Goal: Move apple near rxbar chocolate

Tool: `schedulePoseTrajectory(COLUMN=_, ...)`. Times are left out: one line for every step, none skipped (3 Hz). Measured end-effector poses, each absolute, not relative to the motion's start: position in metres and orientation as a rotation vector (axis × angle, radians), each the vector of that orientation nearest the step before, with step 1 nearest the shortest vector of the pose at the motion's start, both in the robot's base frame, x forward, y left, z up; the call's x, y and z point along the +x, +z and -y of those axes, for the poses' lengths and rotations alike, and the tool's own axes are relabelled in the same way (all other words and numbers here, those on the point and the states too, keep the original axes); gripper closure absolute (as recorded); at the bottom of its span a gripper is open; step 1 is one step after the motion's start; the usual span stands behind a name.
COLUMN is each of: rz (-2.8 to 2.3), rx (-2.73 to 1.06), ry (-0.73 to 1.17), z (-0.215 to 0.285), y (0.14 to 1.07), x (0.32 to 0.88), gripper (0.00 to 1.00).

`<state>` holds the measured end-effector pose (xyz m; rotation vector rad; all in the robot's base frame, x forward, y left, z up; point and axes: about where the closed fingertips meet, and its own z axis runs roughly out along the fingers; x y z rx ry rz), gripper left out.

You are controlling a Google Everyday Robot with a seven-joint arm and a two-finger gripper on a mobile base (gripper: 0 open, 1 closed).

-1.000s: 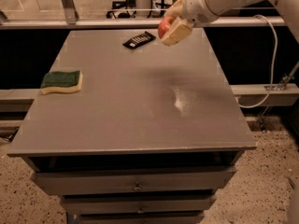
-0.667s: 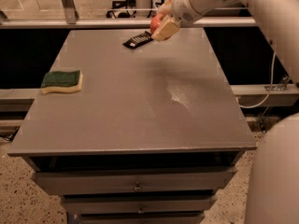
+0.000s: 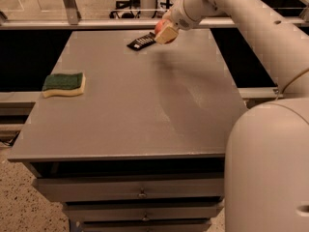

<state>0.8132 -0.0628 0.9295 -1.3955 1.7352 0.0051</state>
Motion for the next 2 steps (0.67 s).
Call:
schedulePoseTrajectory(rz=-1.828, rx=-1.337, ry=0.007, z=0.067, y=0.902, x=0.834, gripper=0.97)
schedulePoseTrajectory(rz=-1.875, rx=-1.326, ry=0.016, z=0.067, y=0.889, x=0.842, gripper=0.74)
